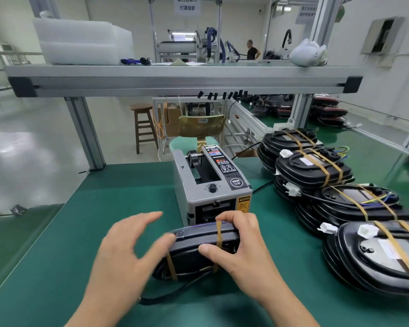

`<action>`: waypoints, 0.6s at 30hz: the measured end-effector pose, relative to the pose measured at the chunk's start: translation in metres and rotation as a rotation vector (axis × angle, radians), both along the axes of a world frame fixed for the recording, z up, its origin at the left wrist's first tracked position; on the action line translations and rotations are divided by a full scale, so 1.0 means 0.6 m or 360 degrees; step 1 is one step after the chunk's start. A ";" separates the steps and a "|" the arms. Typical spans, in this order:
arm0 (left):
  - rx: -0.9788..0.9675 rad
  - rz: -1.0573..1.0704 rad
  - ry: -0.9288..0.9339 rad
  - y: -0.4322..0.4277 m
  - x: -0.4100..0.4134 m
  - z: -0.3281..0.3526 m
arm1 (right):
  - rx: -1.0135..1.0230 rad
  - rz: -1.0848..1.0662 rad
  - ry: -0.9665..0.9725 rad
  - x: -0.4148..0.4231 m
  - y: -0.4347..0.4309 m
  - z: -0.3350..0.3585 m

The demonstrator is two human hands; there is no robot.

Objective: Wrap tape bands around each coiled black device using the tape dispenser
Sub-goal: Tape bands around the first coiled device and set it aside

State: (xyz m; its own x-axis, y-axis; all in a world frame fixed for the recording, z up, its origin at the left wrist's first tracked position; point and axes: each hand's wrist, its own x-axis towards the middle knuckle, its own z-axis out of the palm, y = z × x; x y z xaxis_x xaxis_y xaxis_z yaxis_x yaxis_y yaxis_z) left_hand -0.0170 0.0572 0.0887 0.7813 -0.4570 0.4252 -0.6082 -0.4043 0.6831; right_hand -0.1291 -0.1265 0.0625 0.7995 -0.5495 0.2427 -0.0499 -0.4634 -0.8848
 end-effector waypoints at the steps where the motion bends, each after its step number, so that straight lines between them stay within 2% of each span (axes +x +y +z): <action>1: 0.0153 -0.0127 -0.0218 -0.009 -0.003 0.002 | 0.0005 -0.0015 -0.0020 0.001 0.003 0.000; 3: 0.0394 -0.0338 -0.0454 -0.026 -0.003 -0.002 | 0.0025 -0.0027 -0.0062 0.002 0.008 0.001; 5: 0.0473 -0.0437 -0.0302 -0.034 0.002 -0.009 | 0.0055 -0.0018 -0.0093 -0.001 0.010 0.001; 8: 0.0271 -0.0557 -0.0096 -0.037 0.008 -0.029 | 0.0066 0.0006 -0.0082 -0.004 0.010 0.000; 11: 0.0146 -0.0577 -0.0144 -0.044 0.002 -0.039 | 0.0104 0.0057 -0.0079 -0.009 0.009 0.002; 14: 0.0040 -0.0514 -0.0184 -0.047 -0.001 -0.044 | 0.0397 0.0070 -0.0178 -0.012 0.005 0.011; 18: -0.0018 -0.0511 -0.0212 -0.049 -0.003 -0.048 | 0.0947 -0.0320 -0.0396 0.001 -0.023 0.015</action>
State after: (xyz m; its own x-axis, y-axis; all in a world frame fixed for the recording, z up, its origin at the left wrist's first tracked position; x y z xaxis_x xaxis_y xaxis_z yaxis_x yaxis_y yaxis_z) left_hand -0.0190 0.0277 0.0601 0.5354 -0.6654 0.5202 -0.7874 -0.1705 0.5924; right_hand -0.1282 -0.1403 0.0713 0.6271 -0.7788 0.0163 0.1542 0.1036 -0.9826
